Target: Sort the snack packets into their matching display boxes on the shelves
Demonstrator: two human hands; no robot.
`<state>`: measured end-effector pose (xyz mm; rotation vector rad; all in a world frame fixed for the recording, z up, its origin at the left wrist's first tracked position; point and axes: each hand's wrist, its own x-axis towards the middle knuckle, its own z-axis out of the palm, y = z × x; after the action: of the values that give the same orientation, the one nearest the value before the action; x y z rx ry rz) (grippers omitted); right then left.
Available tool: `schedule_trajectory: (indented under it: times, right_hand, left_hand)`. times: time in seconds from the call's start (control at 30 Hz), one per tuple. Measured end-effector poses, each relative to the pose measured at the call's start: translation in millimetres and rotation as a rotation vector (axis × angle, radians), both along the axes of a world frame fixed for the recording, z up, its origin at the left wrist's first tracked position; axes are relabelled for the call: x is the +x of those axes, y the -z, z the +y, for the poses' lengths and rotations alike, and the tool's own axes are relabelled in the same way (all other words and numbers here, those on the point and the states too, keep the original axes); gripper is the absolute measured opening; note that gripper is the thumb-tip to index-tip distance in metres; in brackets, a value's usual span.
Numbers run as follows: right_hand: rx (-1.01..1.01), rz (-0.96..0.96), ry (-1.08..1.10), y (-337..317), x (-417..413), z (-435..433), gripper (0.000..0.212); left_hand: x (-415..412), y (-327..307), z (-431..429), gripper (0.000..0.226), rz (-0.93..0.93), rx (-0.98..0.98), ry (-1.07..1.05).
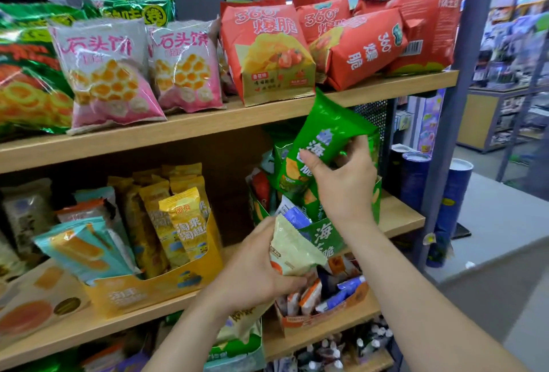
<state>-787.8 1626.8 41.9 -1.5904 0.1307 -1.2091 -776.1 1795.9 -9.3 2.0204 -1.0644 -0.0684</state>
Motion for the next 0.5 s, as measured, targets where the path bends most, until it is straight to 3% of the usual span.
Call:
schedule_trajectory:
  times: [0.27, 0.37, 0.5]
  right_hand:
    - [-0.291, 0.424, 0.134, -3, 12, 0, 0.048]
    - [-0.237, 0.465, 0.103, 2, 5, -8, 0.040]
    - [-0.218, 0.455, 0.121, 5, -3, -10, 0.038]
  left_hand:
    - [3, -1, 3, 0.068, 0.069, -0.072, 0.000]
    - [1, -8, 6, 0.065, 0.077, -0.119, -0.072]
    - [11, -28, 6, 0.077, 0.225, -0.273, -0.127]
